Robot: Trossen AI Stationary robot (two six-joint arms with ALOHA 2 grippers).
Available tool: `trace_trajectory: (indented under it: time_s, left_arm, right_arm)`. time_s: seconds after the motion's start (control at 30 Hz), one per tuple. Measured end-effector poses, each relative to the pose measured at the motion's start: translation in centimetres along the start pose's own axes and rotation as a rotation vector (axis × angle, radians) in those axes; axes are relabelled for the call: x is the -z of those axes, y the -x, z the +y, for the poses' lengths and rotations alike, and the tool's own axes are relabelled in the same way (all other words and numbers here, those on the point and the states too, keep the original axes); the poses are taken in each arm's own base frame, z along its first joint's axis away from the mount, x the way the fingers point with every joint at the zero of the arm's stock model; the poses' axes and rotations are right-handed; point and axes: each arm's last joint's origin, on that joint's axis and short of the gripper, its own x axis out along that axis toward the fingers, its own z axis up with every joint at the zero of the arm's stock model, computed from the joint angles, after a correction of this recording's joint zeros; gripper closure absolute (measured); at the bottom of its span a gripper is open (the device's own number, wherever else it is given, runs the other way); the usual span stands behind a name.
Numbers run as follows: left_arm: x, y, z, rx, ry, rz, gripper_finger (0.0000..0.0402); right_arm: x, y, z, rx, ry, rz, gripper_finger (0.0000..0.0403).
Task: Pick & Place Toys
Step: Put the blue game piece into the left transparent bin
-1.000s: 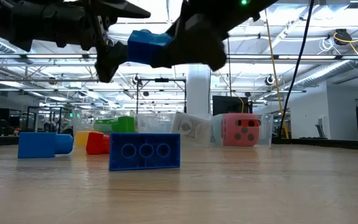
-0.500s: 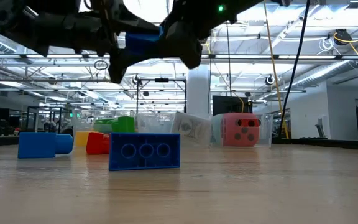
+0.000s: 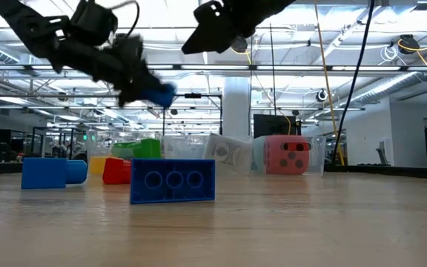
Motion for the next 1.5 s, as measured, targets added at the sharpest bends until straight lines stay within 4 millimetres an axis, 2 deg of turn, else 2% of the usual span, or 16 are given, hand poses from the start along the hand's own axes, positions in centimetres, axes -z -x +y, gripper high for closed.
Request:
trace_trajectory:
  time_s: [0.1,0.2,0.3,0.5,0.57,0.73,0.77,0.83,1.0,1.13,1.3,1.4,1.5]
  left_arm:
    - [0.1,1.7,2.3,-0.368,-0.097,0.049,0.0261]
    - [0.4,2.7,3.8,-0.63,-0.164,0.11,0.0261]
    - [0.8,3.1,4.8,-0.711,-0.173,0.162,0.0261]
    - [1.5,2.7,6.1,-0.781,-0.136,0.205,0.0256]
    - [1.7,2.6,6.3,-0.789,-0.133,0.224,0.0212]
    - [2.0,2.3,6.1,-0.736,-0.129,0.248,0.006]
    - [2.1,2.2,5.9,-0.722,-0.126,0.252,0.0036]
    - [2.2,2.2,5.5,-0.696,-0.099,0.258,0.0014]
    - [2.2,2.8,3.6,-0.597,-0.035,0.257,0.0056]
    - [1.8,3.3,0.9,-0.455,-0.033,0.22,0.0089]
    - [1.2,4.4,-2.7,-0.278,-0.07,0.138,0.011]
    - [1.1,5.0,-4.5,-0.185,-0.097,0.104,0.0114]
    - [1.1,5.4,-5.9,-0.105,-0.116,0.079,0.0115]
  right_arm:
    - [0.0,0.4,-0.6,-0.006,-0.03,0.016,0.0132]
    - [0.3,0.5,-0.8,-0.008,-0.031,0.021,0.014]
    - [0.7,0.1,-1.0,0.003,-0.038,0.022,0.0148]
    - [1.6,-0.8,-1.5,0.005,-0.081,0.045,0.0155]
    - [1.8,-0.9,-1.4,-0.043,-0.095,0.031,0.0155]
    - [1.7,-0.9,-1.1,-0.12,-0.101,0.005,0.0154]
    - [1.7,-0.8,-1.0,-0.124,-0.102,0.005,0.0153]
    - [1.7,-0.5,-0.8,-0.132,-0.099,0.008,0.0155]
    - [1.4,0.9,0.3,-0.176,-0.127,0.002,0.0155]
    - [1.1,2.6,1.5,-0.225,-0.132,-0.01,0.0154]
    - [1.2,4.2,2.9,-0.444,-0.21,-0.006,0.0156]
    - [2.2,4.1,3.7,-0.59,-0.302,0.025,0.0156]
    - [4.5,3.8,5.0,-0.674,-0.297,0.102,0.0156]
